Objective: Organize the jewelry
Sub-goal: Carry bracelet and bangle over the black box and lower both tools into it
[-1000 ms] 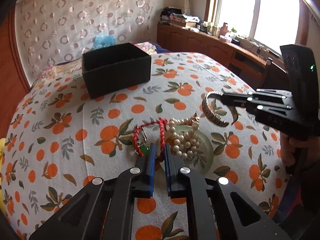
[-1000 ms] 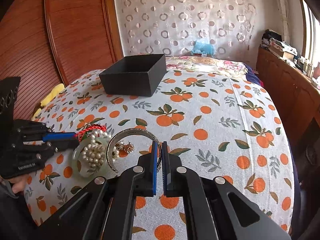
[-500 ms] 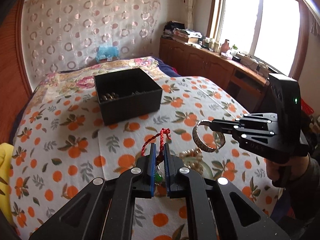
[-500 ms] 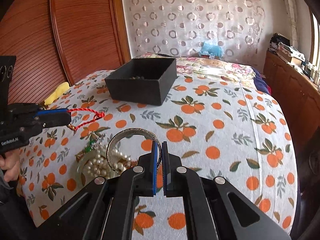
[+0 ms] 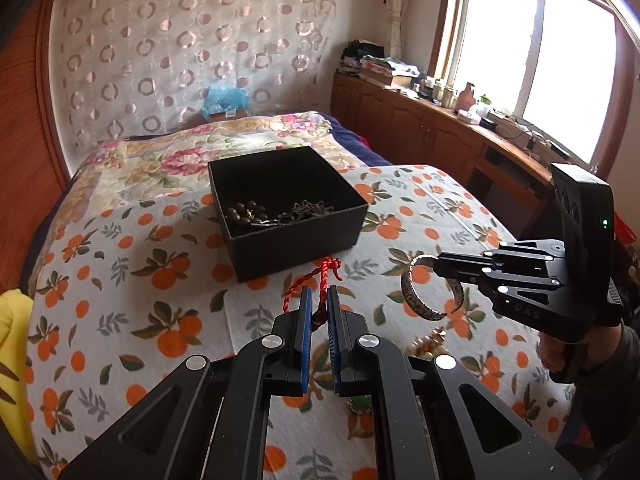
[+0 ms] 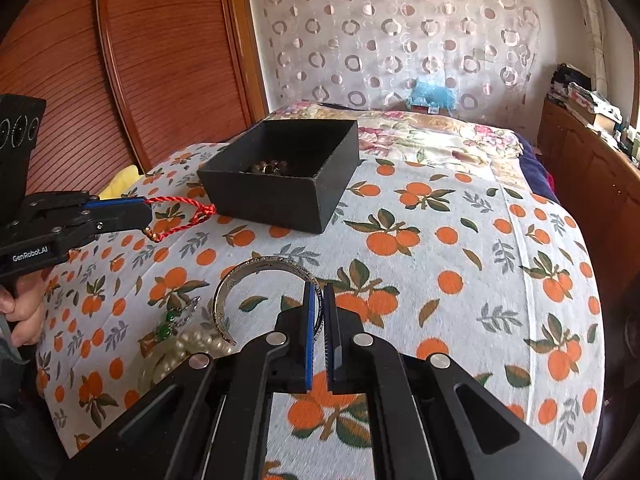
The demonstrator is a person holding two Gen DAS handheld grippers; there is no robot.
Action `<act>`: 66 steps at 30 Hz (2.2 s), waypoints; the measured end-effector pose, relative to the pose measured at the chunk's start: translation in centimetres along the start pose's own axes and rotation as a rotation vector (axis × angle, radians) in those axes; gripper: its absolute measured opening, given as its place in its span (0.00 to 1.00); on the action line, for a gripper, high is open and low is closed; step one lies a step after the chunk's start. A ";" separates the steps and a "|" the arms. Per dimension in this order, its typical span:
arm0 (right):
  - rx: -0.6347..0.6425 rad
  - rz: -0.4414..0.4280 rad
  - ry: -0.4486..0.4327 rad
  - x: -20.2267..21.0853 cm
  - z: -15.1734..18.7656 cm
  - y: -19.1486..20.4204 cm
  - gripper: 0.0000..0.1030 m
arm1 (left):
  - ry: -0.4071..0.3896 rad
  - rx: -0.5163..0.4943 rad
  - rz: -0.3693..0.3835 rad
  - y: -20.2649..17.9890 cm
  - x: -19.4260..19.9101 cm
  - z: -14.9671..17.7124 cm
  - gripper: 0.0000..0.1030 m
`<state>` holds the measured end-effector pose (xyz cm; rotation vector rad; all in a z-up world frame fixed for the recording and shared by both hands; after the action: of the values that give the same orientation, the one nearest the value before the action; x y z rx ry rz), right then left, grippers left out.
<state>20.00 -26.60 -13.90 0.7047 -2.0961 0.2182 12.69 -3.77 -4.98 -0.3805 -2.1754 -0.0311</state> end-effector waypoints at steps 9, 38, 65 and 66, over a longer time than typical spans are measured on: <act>0.027 -0.018 -0.004 -0.3 -3.2 -0.3 0.05 | -0.012 0.004 -0.019 1.2 0.0 -3.0 0.06; 0.076 -0.012 -0.025 -3.9 -12.7 0.6 0.05 | -0.056 0.047 -0.024 6.0 -1.1 -8.9 0.06; 0.013 -0.033 -0.052 -3.2 -10.8 -0.4 0.10 | -0.011 -0.006 -0.045 5.0 -5.4 -12.5 0.07; 0.012 -0.033 -0.053 -3.1 -10.7 -0.5 0.10 | -0.008 -0.005 -0.046 5.1 -5.5 -12.5 0.09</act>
<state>29.15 -21.41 -10.11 0.7588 -2.1338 0.1962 26.97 -2.39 -2.54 -0.3341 -2.1920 -0.0602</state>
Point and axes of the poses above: each gripper's, at about its wrist camera, not at the fingertips, and x roughly against the way its jaws point, y to its left, z to its underside, the point moved 3 cm from there along -x, roughly the way its jaws point, and after that the axes turned 11 degrees about y, right-handed, at the moved point
